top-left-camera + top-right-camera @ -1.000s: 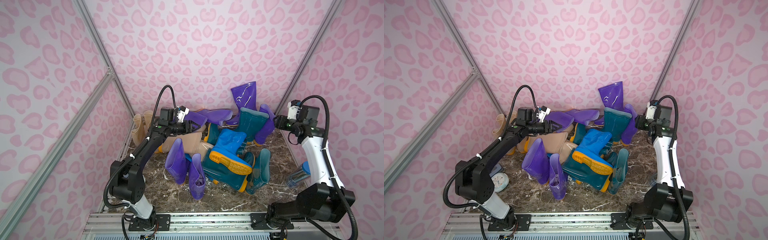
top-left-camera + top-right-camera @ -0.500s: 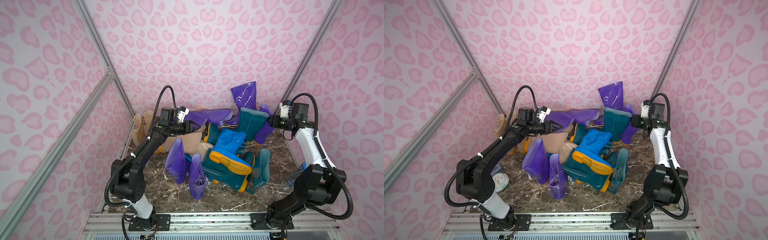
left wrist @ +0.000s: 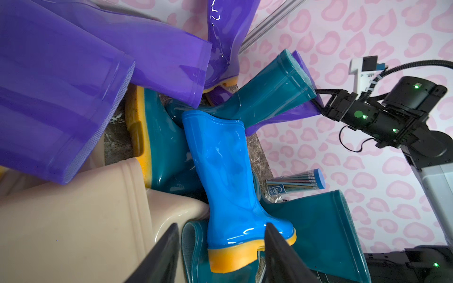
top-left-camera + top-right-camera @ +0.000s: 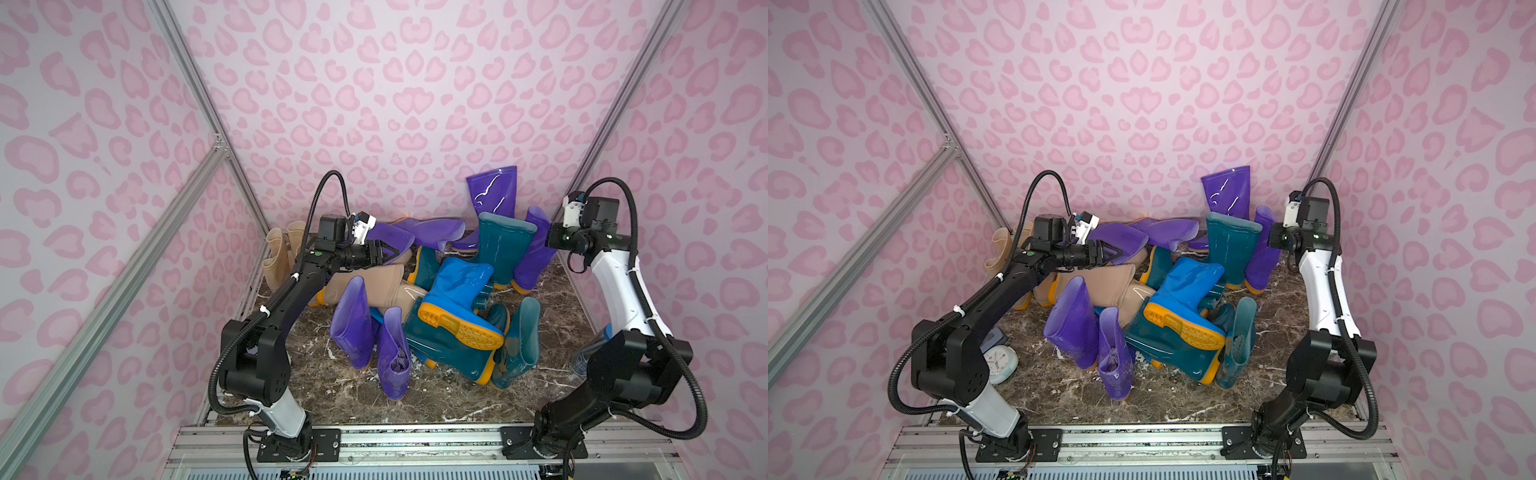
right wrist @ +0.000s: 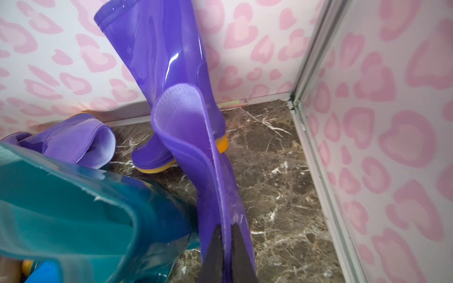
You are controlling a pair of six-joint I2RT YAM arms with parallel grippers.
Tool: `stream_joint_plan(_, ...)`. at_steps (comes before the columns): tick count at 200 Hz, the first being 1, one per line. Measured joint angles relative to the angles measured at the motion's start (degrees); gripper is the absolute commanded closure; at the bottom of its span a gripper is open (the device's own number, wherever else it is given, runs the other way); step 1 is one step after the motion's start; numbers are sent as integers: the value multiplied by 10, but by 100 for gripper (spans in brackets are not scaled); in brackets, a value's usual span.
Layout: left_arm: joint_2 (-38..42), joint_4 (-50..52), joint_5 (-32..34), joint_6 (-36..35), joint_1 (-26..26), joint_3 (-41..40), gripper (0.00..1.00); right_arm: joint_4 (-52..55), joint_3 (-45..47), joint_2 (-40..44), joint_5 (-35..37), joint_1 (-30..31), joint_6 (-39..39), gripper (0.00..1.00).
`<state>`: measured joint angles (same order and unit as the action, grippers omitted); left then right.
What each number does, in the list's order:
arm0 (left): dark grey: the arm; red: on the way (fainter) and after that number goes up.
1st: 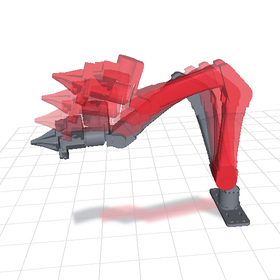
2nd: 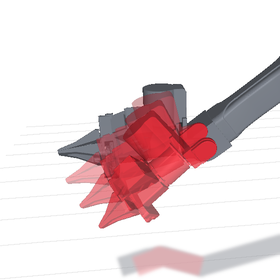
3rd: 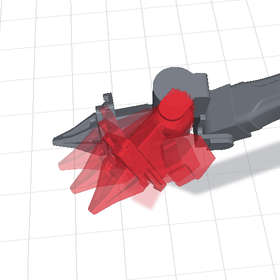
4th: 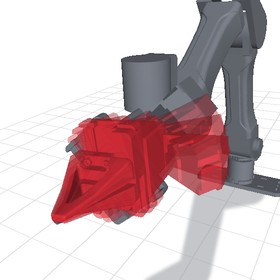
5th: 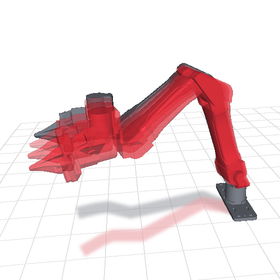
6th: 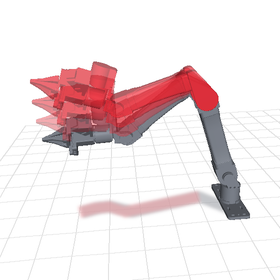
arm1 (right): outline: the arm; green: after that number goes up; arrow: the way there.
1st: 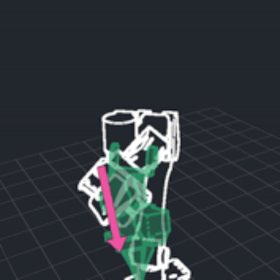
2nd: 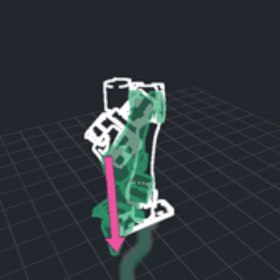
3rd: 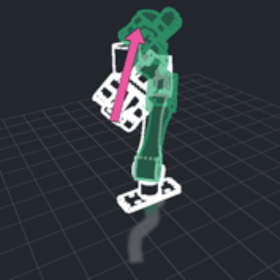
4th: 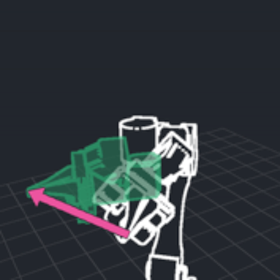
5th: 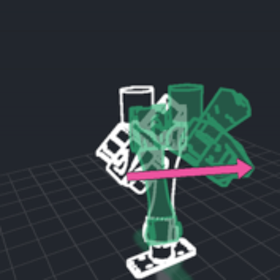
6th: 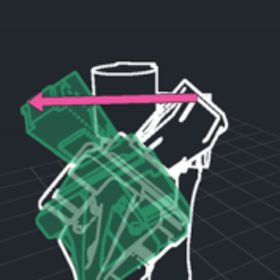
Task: Match and arrange rain boots in pairs
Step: Move the rain boot to the center of the board, then adjust the rain boot at the center of the board.
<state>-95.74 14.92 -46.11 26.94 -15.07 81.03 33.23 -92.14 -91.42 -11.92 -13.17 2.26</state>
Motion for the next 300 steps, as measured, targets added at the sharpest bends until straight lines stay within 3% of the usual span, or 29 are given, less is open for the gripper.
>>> stream_joint_plan(103,2,0,1,0,5,0,45,18,-35,-4,119,-28,15,100)
stream_joint_plan(184,8,0,1,0,12,0,47,-26,73,33,156,-49,46,100)
stream_joint_plan(189,9,0,1,0,12,0,47,-27,76,35,158,-49,46,92)
stream_joint_plan(197,11,0,1,0,12,0,46,-25,79,41,167,-49,46,68)
stream_joint_plan(217,15,0,1,0,14,0,43,-24,78,63,169,-44,46,56)
stream_joint_plan(231,15,0,2,0,16,0,42,-20,63,73,171,-29,46,41)
stream_joint_plan(283,24,4,5,-7,18,0,39,-10,-34,57,186,111,8,30)
stream_joint_plan(300,26,4,5,-11,18,0,38,0,-49,53,186,155,-7,20)
